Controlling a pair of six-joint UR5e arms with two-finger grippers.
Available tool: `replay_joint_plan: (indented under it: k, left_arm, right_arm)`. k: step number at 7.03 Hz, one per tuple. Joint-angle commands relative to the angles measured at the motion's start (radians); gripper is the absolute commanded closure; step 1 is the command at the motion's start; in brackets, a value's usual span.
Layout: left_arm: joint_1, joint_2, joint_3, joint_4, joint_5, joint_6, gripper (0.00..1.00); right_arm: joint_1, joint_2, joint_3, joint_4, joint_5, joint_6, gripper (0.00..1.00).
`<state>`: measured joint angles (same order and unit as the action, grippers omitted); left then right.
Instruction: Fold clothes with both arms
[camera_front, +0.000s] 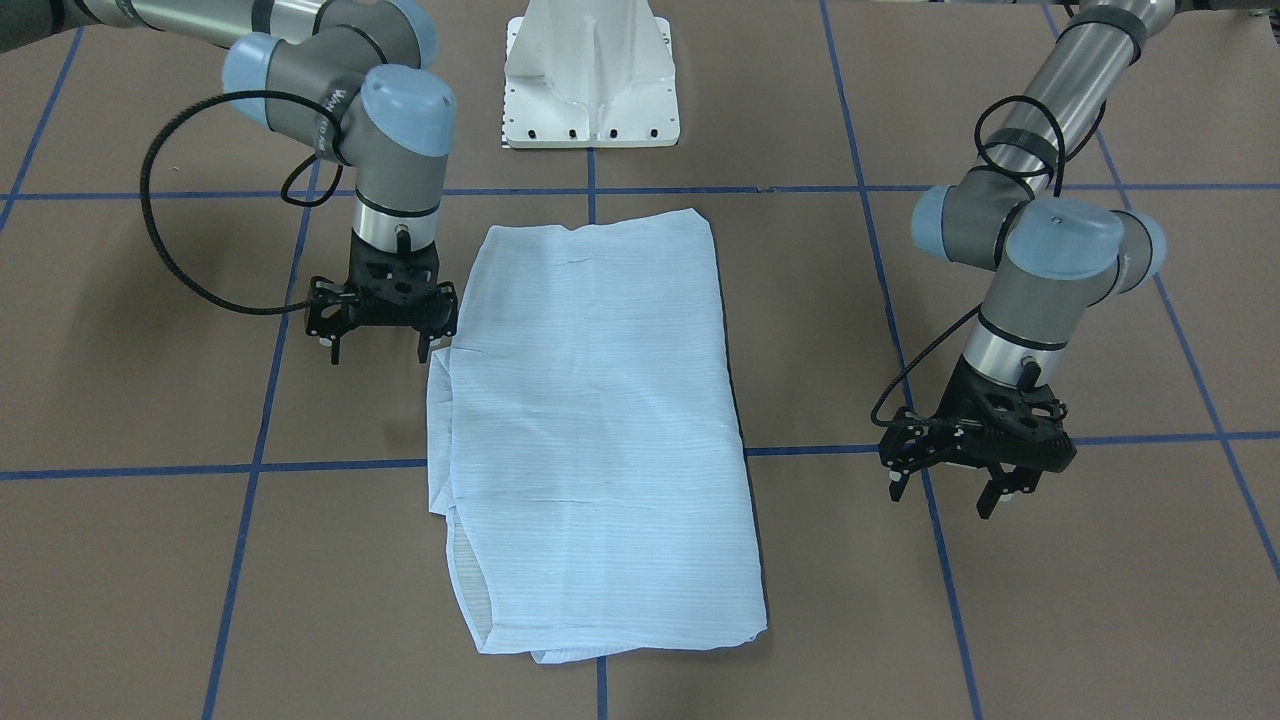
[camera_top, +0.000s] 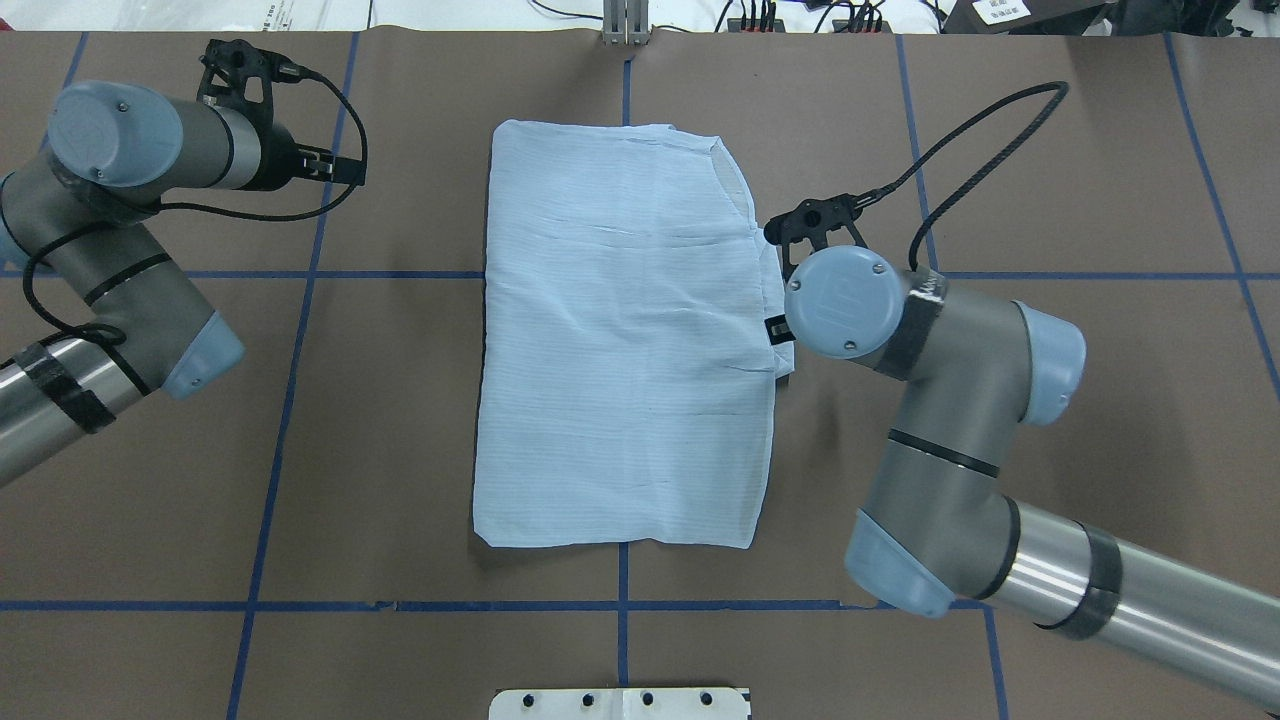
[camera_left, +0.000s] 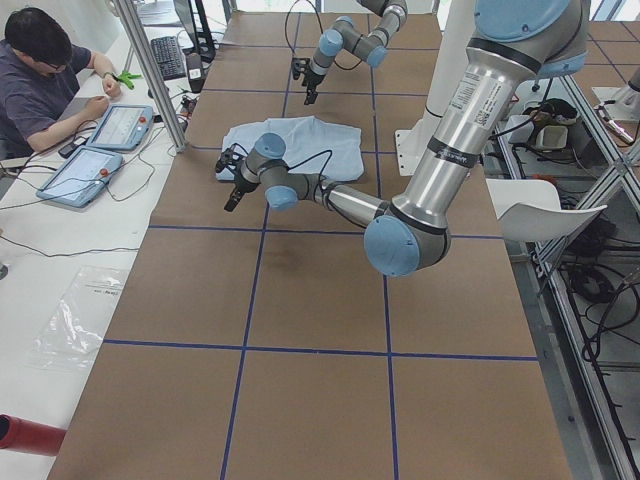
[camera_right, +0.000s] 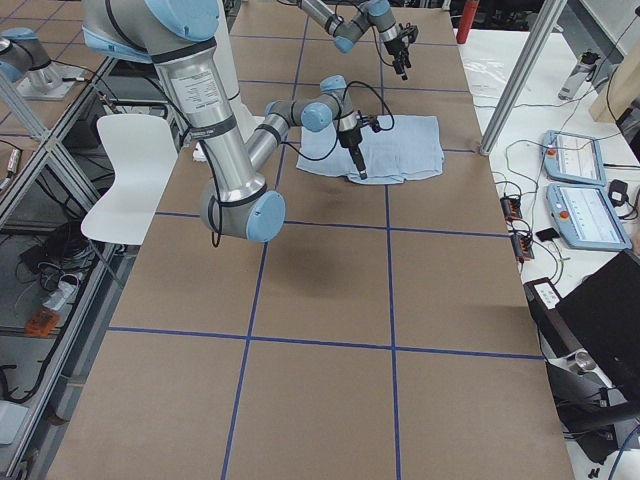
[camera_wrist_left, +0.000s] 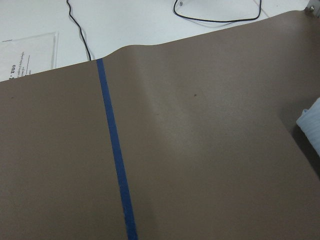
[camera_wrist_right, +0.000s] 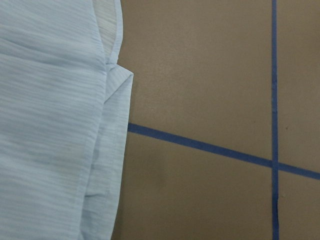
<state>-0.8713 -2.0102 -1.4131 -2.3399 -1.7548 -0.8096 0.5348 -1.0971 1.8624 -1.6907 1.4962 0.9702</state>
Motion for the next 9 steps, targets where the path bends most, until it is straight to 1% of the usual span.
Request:
replay_joint_plan:
  k: [1, 2, 3, 4, 5, 6, 7, 8, 9]
  left_arm:
    - [0.078, 0.123, -0.225, 0.043, -0.044, -0.092, 0.00]
    - [0.157, 0.143, -0.339, 0.089, -0.070, -0.214, 0.00]
    - [0.249, 0.143, -0.433, 0.197, -0.060, -0.343, 0.00]
    - [0.347, 0.143, -0.514, 0.309, -0.005, -0.437, 0.00]
    - [0.459, 0.140, -0.527, 0.330, 0.093, -0.529, 0.00]
    - [0.518, 0.140, -0.524, 0.333, 0.116, -0.580, 0.00]
    - [0.550, 0.140, -0.508, 0.336, 0.141, -0.603, 0.00]
    - [0.570, 0.139, -0.491, 0.340, 0.146, -0.605, 0.01]
    - [0.572, 0.137, -0.475, 0.340, 0.146, -0.605, 0.04]
  right_arm:
    - [-0.009, -0.119, 0.136, 0.185, 0.076, 0.211, 0.00]
    - [-0.039, -0.185, 0.136, 0.361, 0.078, 0.290, 0.00]
    - [-0.059, -0.263, 0.136, 0.520, 0.069, 0.358, 0.00]
    - [-0.068, -0.279, 0.132, 0.563, 0.056, 0.405, 0.00]
    - [-0.081, -0.276, 0.130, 0.565, 0.029, 0.441, 0.00]
    - [-0.093, -0.273, 0.129, 0.565, 0.010, 0.441, 0.00]
    - [-0.096, -0.271, 0.129, 0.565, 0.007, 0.441, 0.00]
    - [-0.101, -0.270, 0.129, 0.565, -0.002, 0.441, 0.00]
    - [-0.107, -0.268, 0.127, 0.565, -0.011, 0.441, 0.00]
